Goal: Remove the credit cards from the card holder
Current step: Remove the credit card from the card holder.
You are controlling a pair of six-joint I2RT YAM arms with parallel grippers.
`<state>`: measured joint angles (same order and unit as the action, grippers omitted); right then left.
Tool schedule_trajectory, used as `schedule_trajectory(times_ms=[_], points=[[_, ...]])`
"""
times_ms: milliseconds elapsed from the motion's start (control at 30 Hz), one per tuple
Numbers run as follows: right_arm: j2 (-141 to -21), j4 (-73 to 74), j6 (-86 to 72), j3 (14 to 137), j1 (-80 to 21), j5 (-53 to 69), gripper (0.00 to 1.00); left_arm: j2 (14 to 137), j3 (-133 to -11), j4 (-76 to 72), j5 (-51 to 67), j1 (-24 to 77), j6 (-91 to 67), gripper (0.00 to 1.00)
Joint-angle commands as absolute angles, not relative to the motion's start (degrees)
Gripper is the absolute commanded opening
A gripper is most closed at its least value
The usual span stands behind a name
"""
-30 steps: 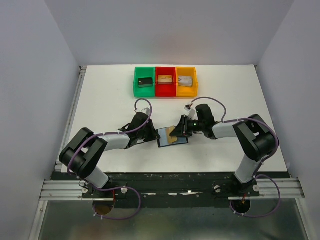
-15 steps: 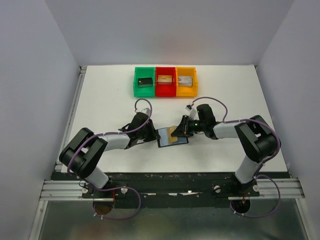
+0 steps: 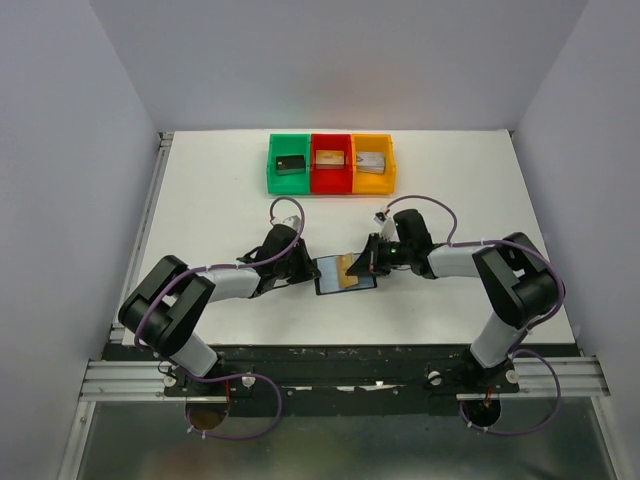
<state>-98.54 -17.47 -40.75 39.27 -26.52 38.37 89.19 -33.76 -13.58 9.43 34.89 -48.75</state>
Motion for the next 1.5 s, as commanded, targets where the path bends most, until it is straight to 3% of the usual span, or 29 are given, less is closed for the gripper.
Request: schedule_trajectory(times_ms=[0,667,700,867,933,1033,1167,1300,1467], points=[[-96.59,-12.05,-39.38,40.08,-26.28,35.25,0.00,89.91,-33.57,-9.58,7.12,35.16,-47.02,0.00],[-85.88,1.83,-34.81,39.73,-24.61,26.90,0.00,85.97,-34.01,-9.14,6.51,35.24,-47.64,0.00],[-85.09,2.37,-34.80,39.81,-24.61,26.63,0.00,85.17,-34.01,-9.23,6.50,35.16,-47.55,0.03],[-80.96,5.62,-33.49,41.04,-24.70,26.63,0.00,80.52,-35.33,-8.18,6.50,35.24,-46.94,0.51],[-78.67,7.11,-32.79,41.74,-24.61,26.89,0.00,78.15,-36.29,-7.21,6.68,35.24,-46.67,0.61],[-74.90,6.60,-31.29,42.10,-24.70,29.17,0.00,73.67,-39.19,-0.82,3.71,35.33,-44.74,0.66],[-71.64,4.74,-27.88,44.29,-25.83,40.84,0.00,64.62,-39.03,2.12,2.88,34.46,-40.62,0.68],[-70.75,15.09,-17.43,50.87,-30.92,51.74,0.00,56.97,-36.57,-5.52,22.54,31.30,-35.61,0.68],[-70.84,27.15,-8.27,57.74,-37.61,55.19,0.00,49.23,-36.56,-10.53,40.67,29.45,-34.37,0.69]])
